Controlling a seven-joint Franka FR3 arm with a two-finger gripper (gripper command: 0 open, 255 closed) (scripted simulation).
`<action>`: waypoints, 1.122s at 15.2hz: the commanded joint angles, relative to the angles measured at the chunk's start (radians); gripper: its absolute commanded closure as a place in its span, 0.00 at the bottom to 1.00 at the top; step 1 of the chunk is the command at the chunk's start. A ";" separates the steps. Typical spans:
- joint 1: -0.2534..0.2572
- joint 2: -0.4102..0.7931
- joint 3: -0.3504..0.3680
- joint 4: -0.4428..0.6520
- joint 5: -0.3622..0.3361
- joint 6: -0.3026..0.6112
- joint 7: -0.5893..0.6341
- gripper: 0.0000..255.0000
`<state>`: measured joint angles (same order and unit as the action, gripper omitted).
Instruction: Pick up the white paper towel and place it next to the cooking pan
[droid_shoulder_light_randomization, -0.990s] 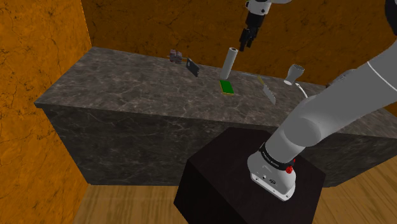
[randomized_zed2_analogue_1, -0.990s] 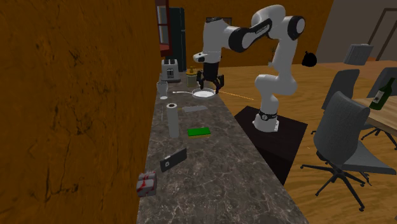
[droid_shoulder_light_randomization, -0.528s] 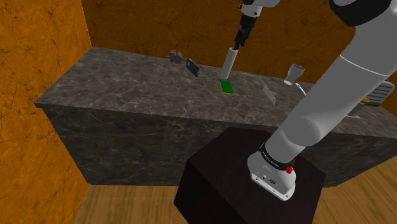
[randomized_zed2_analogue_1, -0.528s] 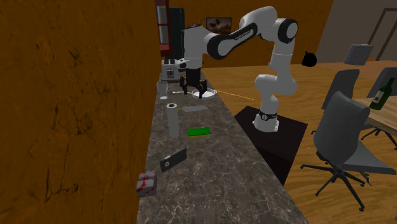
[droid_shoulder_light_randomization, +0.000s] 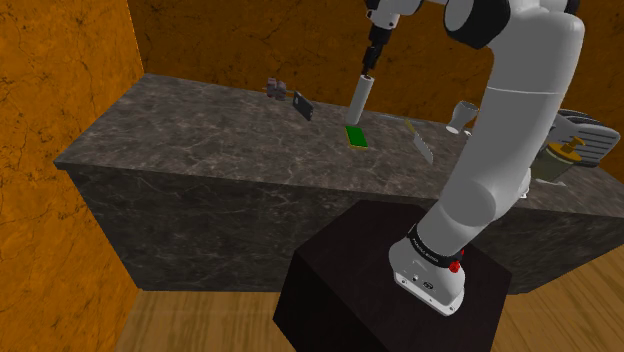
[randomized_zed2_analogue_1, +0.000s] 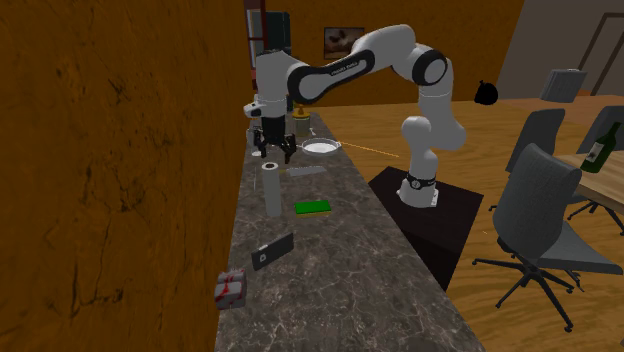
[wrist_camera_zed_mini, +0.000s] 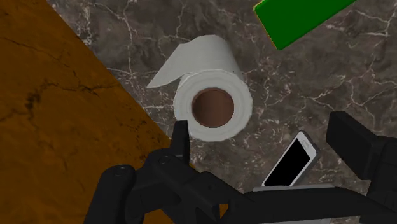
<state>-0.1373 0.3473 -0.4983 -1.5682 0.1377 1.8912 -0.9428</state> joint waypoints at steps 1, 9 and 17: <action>-0.043 0.102 0.013 0.126 0.049 -0.030 -0.047 0.00; -0.054 0.142 0.026 0.087 0.068 0.046 -0.064 0.00; -0.054 0.145 0.026 0.082 0.070 0.053 -0.065 0.00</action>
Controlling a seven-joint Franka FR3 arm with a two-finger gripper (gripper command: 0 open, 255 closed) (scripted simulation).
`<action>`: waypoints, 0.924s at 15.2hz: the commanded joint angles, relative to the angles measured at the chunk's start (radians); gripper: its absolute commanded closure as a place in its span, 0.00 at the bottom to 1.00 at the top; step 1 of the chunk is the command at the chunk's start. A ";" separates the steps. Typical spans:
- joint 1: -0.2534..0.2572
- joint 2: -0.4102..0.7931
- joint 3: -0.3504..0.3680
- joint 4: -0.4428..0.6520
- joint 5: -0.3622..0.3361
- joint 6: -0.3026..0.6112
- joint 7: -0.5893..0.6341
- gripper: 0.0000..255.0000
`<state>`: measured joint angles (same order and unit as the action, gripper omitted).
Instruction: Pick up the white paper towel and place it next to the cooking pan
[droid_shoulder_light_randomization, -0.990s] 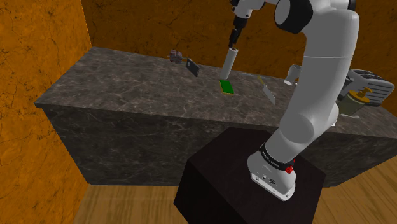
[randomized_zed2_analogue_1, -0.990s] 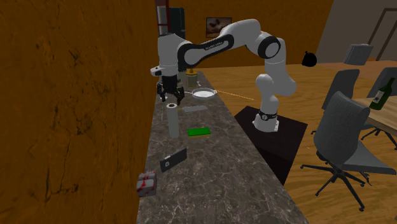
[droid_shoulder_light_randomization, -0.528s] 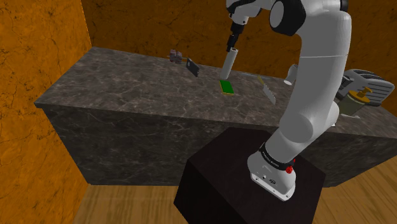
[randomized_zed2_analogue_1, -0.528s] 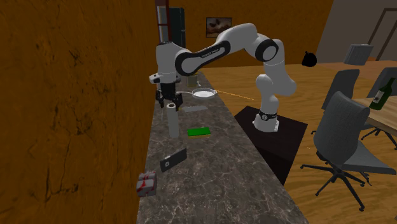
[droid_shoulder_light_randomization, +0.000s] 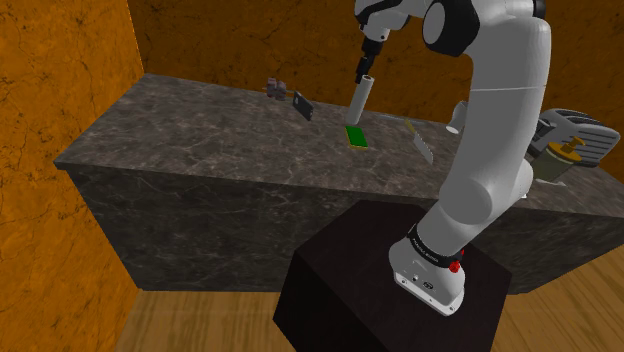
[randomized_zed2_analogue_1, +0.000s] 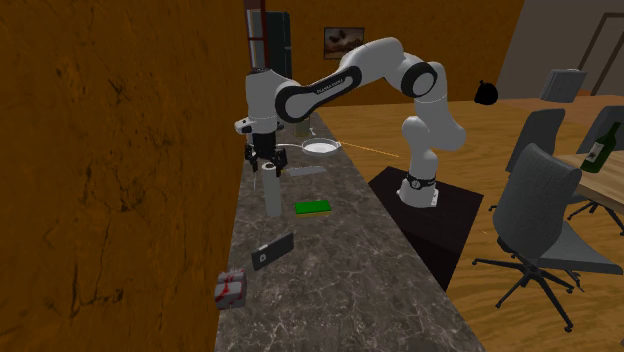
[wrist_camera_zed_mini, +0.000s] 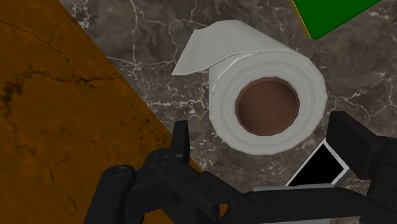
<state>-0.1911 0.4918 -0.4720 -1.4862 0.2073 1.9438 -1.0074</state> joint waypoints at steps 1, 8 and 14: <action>0.000 0.000 0.000 0.000 0.000 0.000 0.000 1.00; 0.000 0.000 0.000 0.000 0.000 0.000 0.000 1.00; -0.002 -0.011 -0.004 0.038 -0.007 -0.048 0.004 1.00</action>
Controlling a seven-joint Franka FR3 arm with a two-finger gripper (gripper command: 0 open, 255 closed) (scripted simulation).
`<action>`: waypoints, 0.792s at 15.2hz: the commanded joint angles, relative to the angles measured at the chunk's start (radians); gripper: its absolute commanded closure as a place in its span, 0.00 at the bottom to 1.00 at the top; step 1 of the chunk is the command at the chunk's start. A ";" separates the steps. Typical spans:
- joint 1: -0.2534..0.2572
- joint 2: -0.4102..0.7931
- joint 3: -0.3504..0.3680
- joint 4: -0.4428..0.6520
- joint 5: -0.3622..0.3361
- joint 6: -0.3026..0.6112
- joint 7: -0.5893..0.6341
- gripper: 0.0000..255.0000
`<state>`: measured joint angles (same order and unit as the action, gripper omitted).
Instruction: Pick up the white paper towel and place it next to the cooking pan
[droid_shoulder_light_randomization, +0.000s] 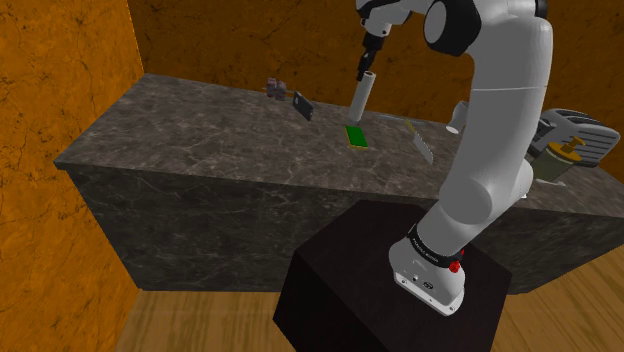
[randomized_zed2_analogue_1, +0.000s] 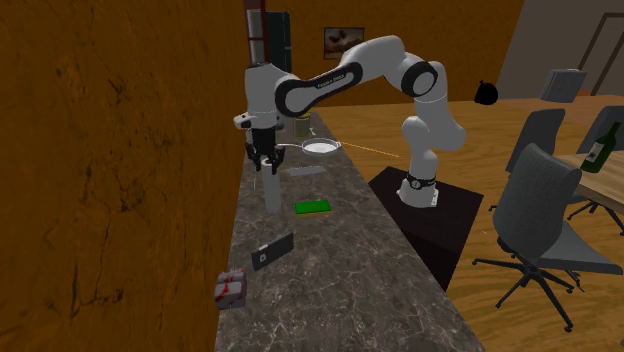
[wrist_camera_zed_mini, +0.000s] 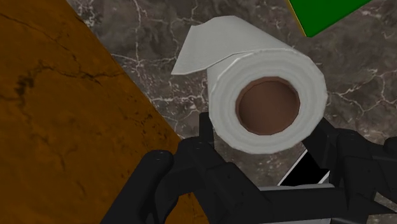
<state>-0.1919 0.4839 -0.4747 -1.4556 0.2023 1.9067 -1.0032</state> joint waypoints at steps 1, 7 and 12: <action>-0.001 -0.005 -0.002 0.018 -0.003 -0.023 0.001 1.00; -0.008 -0.013 -0.006 0.088 -0.009 -0.099 0.006 1.00; -0.016 -0.012 -0.008 0.158 -0.010 -0.167 0.009 1.00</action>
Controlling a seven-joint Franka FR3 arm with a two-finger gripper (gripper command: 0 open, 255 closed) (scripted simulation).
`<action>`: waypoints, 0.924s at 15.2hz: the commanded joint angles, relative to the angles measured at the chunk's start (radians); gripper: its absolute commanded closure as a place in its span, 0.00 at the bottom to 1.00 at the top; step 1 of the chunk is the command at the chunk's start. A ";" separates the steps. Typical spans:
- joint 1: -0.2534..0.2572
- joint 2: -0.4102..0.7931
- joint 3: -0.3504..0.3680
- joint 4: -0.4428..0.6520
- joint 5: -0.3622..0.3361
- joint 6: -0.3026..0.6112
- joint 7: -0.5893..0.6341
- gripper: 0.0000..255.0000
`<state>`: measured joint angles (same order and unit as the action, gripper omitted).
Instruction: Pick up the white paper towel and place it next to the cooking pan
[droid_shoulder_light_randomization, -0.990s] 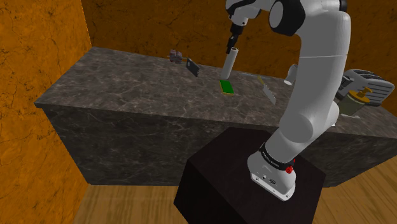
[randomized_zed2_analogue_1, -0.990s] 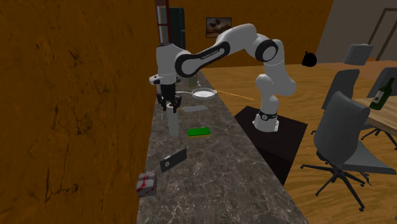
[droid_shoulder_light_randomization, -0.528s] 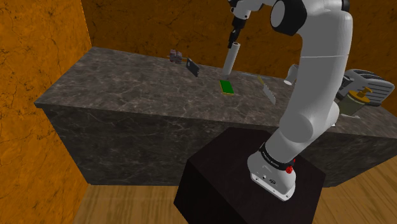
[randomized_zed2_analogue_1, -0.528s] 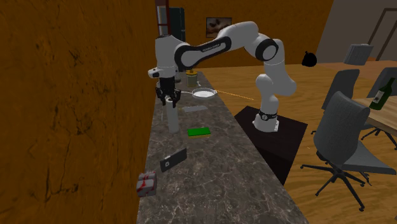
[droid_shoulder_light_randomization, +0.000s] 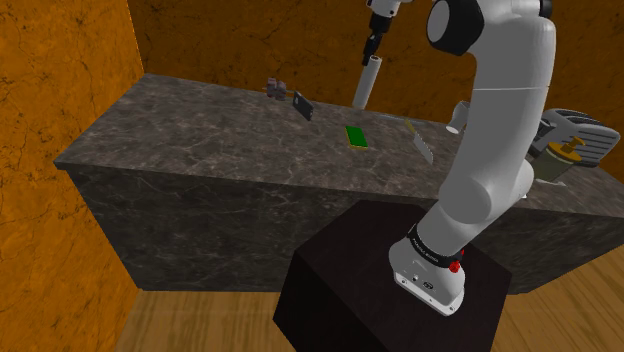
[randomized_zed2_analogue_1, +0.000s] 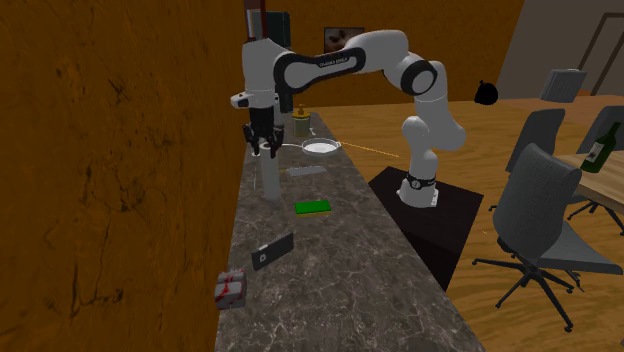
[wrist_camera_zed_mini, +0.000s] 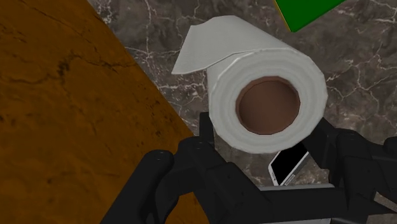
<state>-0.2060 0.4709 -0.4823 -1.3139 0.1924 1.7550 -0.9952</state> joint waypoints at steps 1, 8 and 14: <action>-0.004 0.002 -0.001 0.031 0.000 -0.029 0.001 1.00; -0.025 0.019 -0.001 0.153 0.006 -0.132 0.003 1.00; -0.010 -0.179 -0.045 -0.070 -0.068 -0.095 -0.059 1.00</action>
<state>-0.2128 0.3237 -0.5188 -1.3518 0.1370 1.6569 -1.0377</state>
